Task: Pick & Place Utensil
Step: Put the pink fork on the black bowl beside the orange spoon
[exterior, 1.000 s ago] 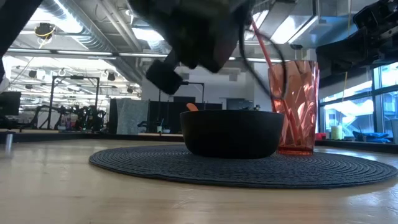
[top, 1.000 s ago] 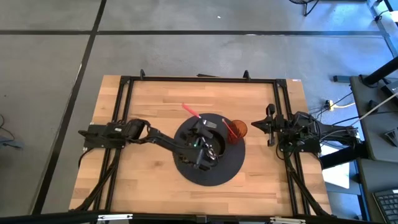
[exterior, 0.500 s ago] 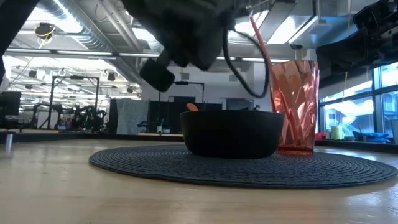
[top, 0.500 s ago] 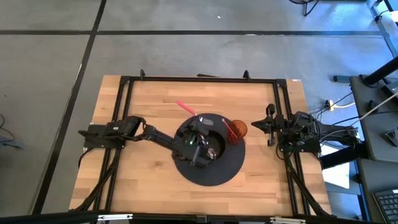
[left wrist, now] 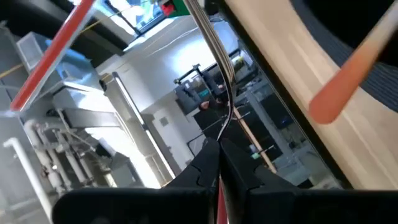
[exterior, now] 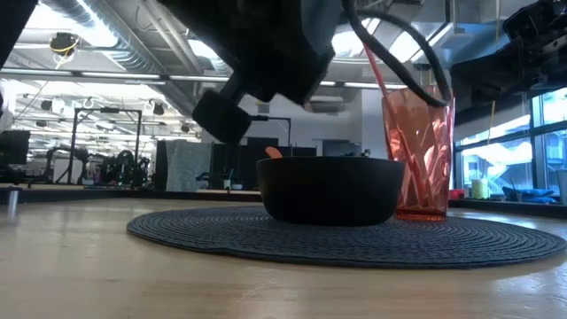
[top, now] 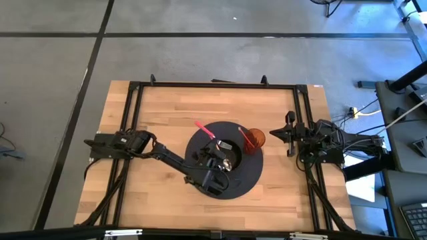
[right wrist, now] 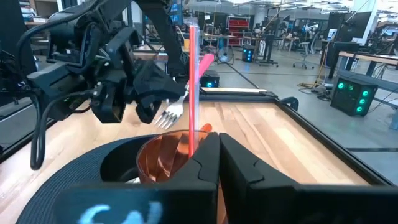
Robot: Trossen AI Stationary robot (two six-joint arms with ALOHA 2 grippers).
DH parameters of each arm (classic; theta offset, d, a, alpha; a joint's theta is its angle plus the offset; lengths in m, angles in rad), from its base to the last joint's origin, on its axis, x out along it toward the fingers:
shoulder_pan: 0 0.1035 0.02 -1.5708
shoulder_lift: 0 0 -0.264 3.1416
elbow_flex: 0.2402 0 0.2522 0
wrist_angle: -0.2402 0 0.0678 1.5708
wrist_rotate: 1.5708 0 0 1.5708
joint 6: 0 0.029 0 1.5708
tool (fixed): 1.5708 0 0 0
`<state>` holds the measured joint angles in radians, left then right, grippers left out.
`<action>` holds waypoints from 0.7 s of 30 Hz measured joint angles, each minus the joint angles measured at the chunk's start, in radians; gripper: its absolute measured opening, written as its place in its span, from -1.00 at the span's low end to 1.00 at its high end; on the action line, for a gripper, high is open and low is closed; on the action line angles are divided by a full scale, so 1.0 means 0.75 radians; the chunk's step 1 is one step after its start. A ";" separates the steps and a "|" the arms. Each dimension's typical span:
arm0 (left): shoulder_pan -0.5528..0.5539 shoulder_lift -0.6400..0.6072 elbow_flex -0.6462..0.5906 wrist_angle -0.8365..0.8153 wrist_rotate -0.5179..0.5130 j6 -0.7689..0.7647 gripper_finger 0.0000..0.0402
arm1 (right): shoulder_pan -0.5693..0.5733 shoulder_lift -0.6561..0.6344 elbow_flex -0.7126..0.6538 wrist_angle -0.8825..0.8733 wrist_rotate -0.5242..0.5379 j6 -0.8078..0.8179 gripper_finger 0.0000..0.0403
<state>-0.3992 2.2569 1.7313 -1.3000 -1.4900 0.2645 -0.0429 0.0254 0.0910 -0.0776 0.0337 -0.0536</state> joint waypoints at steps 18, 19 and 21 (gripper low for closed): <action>-0.002 0.093 0.000 0.174 0.082 0.121 -0.99 | 0.000 0.000 0.000 -0.004 0.000 0.001 -0.97; -0.002 0.093 0.000 0.175 0.108 0.120 -0.99 | 0.000 0.000 0.000 -0.004 0.000 0.000 -0.97; -0.002 0.093 0.000 0.176 0.145 0.120 -0.99 | 0.000 0.000 0.000 -0.004 0.000 0.000 -0.97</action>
<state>-0.4004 2.3264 1.7309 -1.1681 -1.3813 0.3543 -0.0429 0.0254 0.0910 -0.0805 0.0334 -0.0536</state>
